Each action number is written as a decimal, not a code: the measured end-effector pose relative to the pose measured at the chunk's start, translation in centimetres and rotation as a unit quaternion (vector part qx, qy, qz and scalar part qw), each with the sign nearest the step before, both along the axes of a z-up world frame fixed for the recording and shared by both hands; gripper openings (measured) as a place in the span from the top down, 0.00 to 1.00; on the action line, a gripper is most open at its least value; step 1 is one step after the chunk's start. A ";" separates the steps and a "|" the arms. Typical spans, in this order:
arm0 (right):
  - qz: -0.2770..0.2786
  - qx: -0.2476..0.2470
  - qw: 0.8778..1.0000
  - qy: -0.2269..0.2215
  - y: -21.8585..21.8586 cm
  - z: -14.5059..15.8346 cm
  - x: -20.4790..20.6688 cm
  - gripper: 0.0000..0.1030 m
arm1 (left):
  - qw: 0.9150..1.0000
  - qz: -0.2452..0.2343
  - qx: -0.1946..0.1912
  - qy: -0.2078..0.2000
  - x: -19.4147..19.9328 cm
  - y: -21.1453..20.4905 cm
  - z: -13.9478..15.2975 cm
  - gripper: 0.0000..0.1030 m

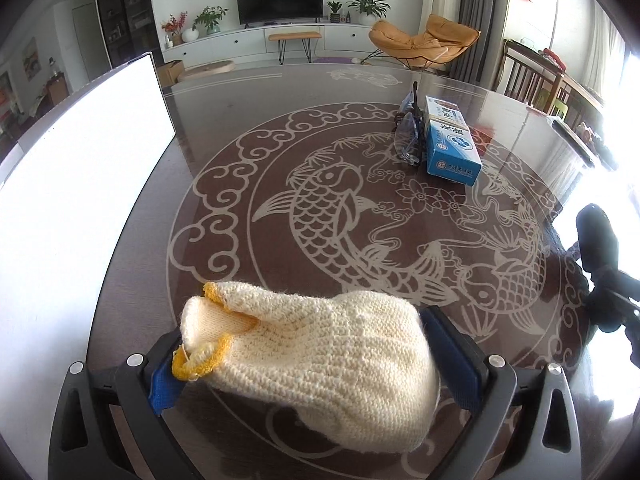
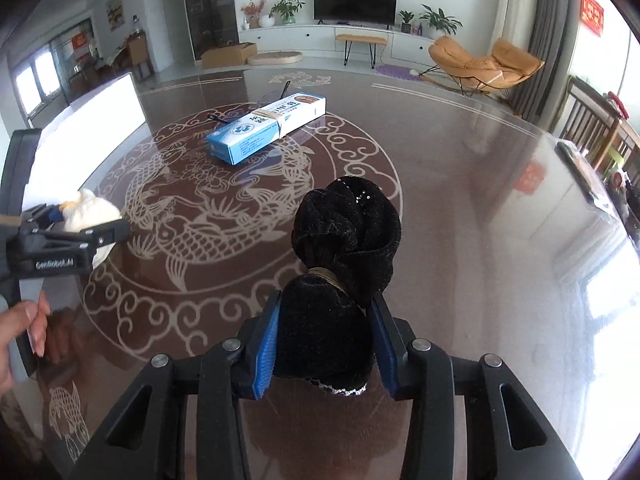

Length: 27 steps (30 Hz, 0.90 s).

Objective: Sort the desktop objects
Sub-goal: 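Grasp the cream knit bag with the left tool while the right tool grasps the black velvet scrunchie, then carry the cream knit bag and black scrunchie into the white bin while opening both tools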

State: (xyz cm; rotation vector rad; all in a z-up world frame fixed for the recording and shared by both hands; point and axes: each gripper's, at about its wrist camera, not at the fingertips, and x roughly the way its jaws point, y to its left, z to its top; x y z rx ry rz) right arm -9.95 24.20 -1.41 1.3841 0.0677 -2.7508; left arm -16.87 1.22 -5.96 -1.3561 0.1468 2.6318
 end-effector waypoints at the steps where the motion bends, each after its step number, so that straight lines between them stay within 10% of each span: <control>1: -0.008 -0.005 1.000 0.005 0.4 -0.1 0.9 0.56 | 1.000 0.000 0.000 0.000 0.0 0.0 0.0 0.00; 8: -0.070 -0.064 0.995 0.005 2.7 -1.1 1.3 0.28 | 1.000 0.000 0.000 0.000 0.0 0.1 0.0 0.00; 17: -0.046 -0.002 0.999 -0.002 0.2 -2.1 0.8 0.04 | 1.000 0.001 0.000 0.000 0.0 0.2 -0.1 0.00; 27: -0.049 -0.001 0.999 -0.007 0.3 -2.5 0.7 0.00 | 1.000 -0.022 0.002 -0.006 -1.2 1.0 -0.2 0.00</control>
